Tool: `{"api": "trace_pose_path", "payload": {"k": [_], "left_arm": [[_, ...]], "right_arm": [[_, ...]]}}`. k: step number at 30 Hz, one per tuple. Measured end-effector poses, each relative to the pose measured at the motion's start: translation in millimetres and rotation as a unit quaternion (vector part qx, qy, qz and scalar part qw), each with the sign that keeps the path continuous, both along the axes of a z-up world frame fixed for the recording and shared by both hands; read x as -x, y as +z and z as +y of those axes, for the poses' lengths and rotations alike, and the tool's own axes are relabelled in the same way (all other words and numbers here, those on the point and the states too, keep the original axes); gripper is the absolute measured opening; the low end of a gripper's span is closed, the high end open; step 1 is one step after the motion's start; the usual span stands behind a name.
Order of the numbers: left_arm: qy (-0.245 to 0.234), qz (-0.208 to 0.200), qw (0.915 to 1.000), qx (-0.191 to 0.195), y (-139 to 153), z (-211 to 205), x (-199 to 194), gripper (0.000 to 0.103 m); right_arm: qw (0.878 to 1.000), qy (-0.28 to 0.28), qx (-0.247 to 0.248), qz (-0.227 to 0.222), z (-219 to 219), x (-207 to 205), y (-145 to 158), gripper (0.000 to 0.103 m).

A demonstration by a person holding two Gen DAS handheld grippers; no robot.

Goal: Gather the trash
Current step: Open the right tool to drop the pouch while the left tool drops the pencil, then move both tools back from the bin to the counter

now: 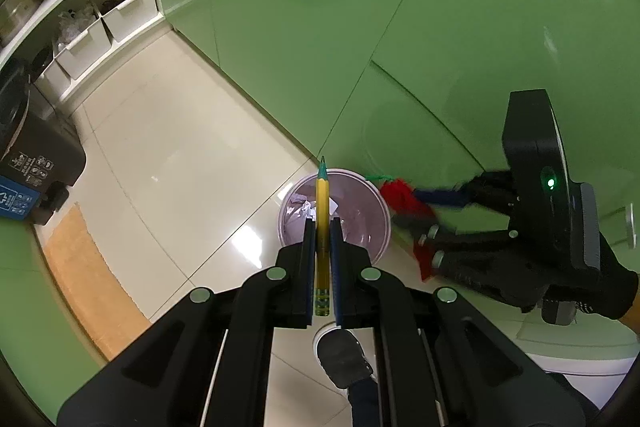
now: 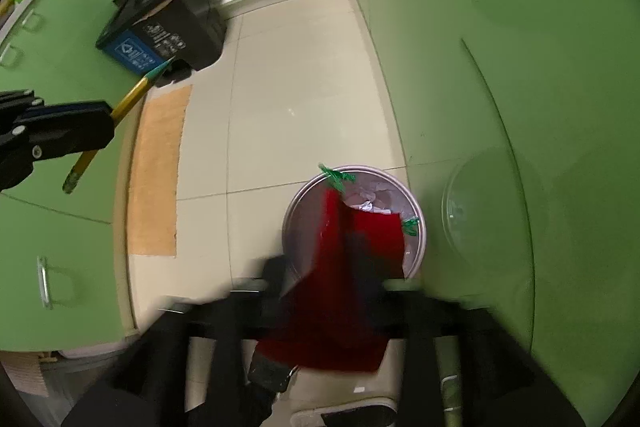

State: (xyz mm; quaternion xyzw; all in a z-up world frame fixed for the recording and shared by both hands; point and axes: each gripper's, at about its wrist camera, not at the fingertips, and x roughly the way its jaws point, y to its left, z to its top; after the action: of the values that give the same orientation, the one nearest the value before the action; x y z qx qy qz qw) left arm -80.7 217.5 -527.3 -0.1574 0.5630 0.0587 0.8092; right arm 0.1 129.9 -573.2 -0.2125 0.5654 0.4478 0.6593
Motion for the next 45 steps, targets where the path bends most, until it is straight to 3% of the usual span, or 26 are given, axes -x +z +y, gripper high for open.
{"api": "trace_pose_path", "payload": {"k": [1,7,24,32,33,34,36,45], "left_arm": [[0.0,0.001,1.0,0.0,-2,1,-1,0.006],[-0.006,0.006,1.0,0.002,-12,2,-10,0.006],[-0.05,0.051,0.9968,0.035,-75,-31,-50,0.006],[-0.061,0.052,0.9963,0.03,-85,-49,-61,0.008],[-0.06,0.054,0.9964,0.027,-86,-49,-63,0.016],[-0.058,0.055,0.9964,0.027,-87,-48,-63,0.053],[-0.051,0.044,0.9972,0.032,-85,-48,-63,0.1],[-0.036,0.052,0.9977,0.023,-69,-47,-60,0.1]], "right_arm": [[1.0,-0.006,-0.008,-0.001,-3,-2,0,0.082],[1.0,-0.02,-0.013,-0.012,-16,-6,2,0.094],[0.999,-0.036,-0.003,-0.029,-69,16,29,0.095],[0.998,-0.052,-0.006,-0.023,-87,18,34,0.095],[0.998,-0.054,-0.006,-0.023,-88,18,34,0.095],[0.998,-0.055,-0.007,-0.023,-89,18,34,0.095],[0.998,-0.057,-0.008,-0.024,-88,19,37,0.095],[0.998,-0.056,-0.017,-0.032,-90,20,57,0.095]]}}
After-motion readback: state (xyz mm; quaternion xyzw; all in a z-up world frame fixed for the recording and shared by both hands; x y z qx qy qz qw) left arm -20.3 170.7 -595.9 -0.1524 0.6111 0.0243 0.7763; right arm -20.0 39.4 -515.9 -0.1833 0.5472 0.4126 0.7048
